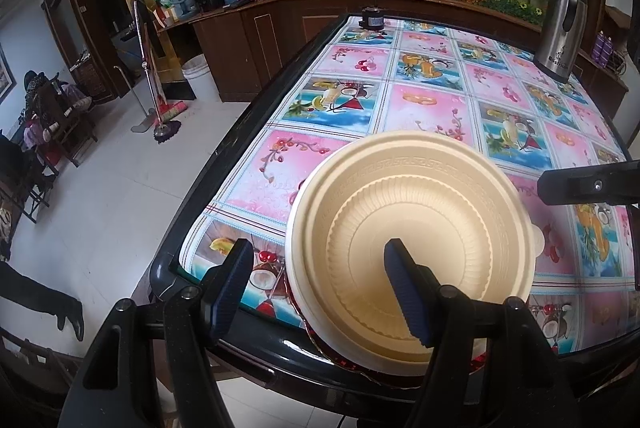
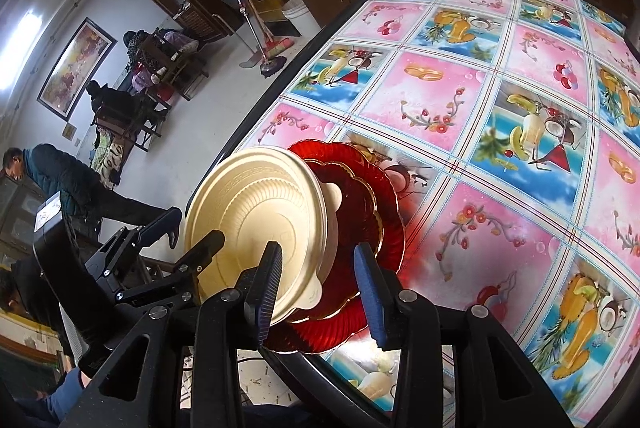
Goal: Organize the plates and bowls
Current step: 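Lower the small beige bowl into the white foam bowl and open the left gripper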
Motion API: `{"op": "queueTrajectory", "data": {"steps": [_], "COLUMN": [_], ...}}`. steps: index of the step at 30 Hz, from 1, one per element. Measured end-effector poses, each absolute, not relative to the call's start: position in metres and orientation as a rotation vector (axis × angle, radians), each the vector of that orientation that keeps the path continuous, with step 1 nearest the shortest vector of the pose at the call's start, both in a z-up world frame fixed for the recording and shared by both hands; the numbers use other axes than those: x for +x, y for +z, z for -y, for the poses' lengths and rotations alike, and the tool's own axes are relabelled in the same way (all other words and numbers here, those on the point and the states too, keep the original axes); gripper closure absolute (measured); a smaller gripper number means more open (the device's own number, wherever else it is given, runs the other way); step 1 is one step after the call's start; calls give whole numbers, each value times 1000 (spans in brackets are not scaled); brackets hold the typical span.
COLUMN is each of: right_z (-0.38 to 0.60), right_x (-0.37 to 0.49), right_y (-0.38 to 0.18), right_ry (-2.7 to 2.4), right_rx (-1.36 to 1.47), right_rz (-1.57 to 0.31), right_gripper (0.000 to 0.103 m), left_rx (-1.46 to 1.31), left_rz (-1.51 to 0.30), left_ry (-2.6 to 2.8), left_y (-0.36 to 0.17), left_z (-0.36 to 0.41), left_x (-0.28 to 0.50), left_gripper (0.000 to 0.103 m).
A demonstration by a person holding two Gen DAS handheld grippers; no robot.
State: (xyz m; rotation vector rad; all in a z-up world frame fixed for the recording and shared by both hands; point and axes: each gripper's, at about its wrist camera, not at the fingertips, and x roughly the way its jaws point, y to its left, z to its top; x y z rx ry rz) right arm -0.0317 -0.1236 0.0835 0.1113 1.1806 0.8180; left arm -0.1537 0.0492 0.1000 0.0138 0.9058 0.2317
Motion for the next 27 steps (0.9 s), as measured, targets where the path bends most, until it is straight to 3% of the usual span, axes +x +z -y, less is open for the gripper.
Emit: {"op": "queueTrajectory", "data": {"steps": [27], "right_z": [132], "right_x": [-34], "right_y": [82], "right_ry": [784], "right_rx": [130], "right_rz": [-1179], "right_gripper": [57], "left_rx": [9], "left_rz": [-857], "left_ry": [230], "left_y": [117], "left_z": [-48], "left_x": [-159], "left_gripper": [36]}}
